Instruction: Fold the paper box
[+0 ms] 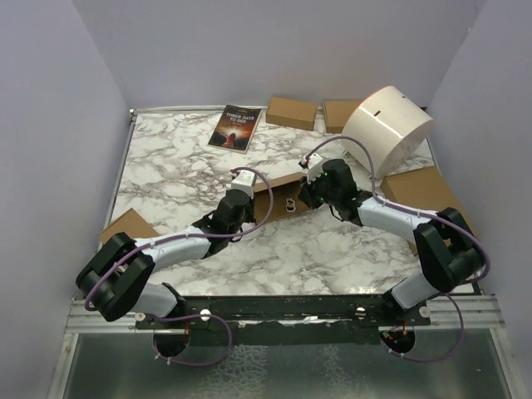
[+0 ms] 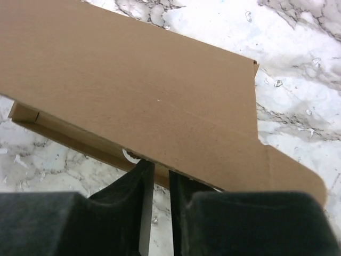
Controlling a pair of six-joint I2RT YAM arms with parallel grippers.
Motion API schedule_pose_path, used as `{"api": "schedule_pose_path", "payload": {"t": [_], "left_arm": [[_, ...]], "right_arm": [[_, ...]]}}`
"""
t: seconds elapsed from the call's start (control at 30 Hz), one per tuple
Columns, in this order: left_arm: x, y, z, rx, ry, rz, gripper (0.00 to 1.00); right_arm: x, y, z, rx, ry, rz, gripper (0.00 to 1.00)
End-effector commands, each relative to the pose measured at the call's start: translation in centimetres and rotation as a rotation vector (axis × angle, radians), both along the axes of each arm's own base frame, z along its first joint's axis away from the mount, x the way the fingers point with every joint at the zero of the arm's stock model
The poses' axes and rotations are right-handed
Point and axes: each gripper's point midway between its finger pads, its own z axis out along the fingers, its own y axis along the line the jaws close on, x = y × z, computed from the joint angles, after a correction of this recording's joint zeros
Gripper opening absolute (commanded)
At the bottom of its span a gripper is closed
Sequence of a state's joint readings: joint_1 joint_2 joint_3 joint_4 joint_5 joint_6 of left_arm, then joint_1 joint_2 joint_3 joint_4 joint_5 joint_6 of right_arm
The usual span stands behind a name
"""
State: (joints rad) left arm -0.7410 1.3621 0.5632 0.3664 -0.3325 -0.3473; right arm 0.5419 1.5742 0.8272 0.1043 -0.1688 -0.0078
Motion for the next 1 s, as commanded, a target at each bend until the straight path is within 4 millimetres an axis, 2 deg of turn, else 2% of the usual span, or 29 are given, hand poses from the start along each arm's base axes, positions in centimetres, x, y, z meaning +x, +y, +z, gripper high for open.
{"api": "schedule_pose_path", "payload": {"t": [0.0, 0.17, 0.27, 0.37, 0.43, 0.5, 0.57, 0.67, 0.73, 0.77, 0.87, 0.97], "left_arm": [[-0.5, -0.8, -0.7, -0.008, 0.025, -0.036, 0.00], [-0.3, -0.9, -0.9, 0.008, 0.032, -0.032, 0.00], [-0.1, -1.0, -1.0, 0.017, 0.037, -0.033, 0.00], [0.0, -1.1, -0.9, 0.020, 0.040, -0.034, 0.00], [0.1, -1.2, -0.8, 0.020, 0.041, -0.034, 0.00], [0.1, -1.2, -0.7, 0.022, 0.040, -0.034, 0.00], [0.2, -1.2, -0.5, 0.022, 0.039, -0.035, 0.00], [0.2, -1.3, -0.4, 0.021, 0.037, -0.036, 0.00], [0.2, -1.4, -0.4, 0.020, 0.037, -0.038, 0.00], [0.3, -1.4, -0.4, 0.022, 0.039, -0.037, 0.00], [0.4, -1.5, -0.5, 0.023, 0.043, -0.037, 0.00], [0.4, -1.7, -0.5, 0.021, 0.044, -0.040, 0.00]], "right_arm": [[-0.5, -1.0, 2.5, -0.022, -0.097, 0.061, 0.20], [-1.3, -3.6, 3.9, -0.057, -0.143, 0.113, 0.23], [-2.6, -5.0, 4.3, -0.079, -0.138, 0.201, 0.28], [-5.7, -5.7, 4.3, -0.108, -0.087, 0.389, 0.34], [-9.1, -5.4, 4.6, -0.096, -0.052, 0.615, 0.36], [-11.6, -5.1, 5.5, -0.074, -0.032, 0.769, 0.41], [-13.0, -4.6, 7.0, -0.036, -0.046, 0.872, 0.51], [-12.0, -3.8, 9.9, -0.038, -0.171, 0.939, 0.81], [-10.7, -3.3, 11.7, -0.050, -0.262, 0.943, 0.95], [-10.1, -3.0, 12.5, -0.050, -0.308, 0.944, 1.00], [-8.5, -1.8, 14.7, -0.046, -0.470, 0.973, 1.00], [-6.9, -0.4, 14.9, -0.106, -0.609, 0.986, 1.00]]}}
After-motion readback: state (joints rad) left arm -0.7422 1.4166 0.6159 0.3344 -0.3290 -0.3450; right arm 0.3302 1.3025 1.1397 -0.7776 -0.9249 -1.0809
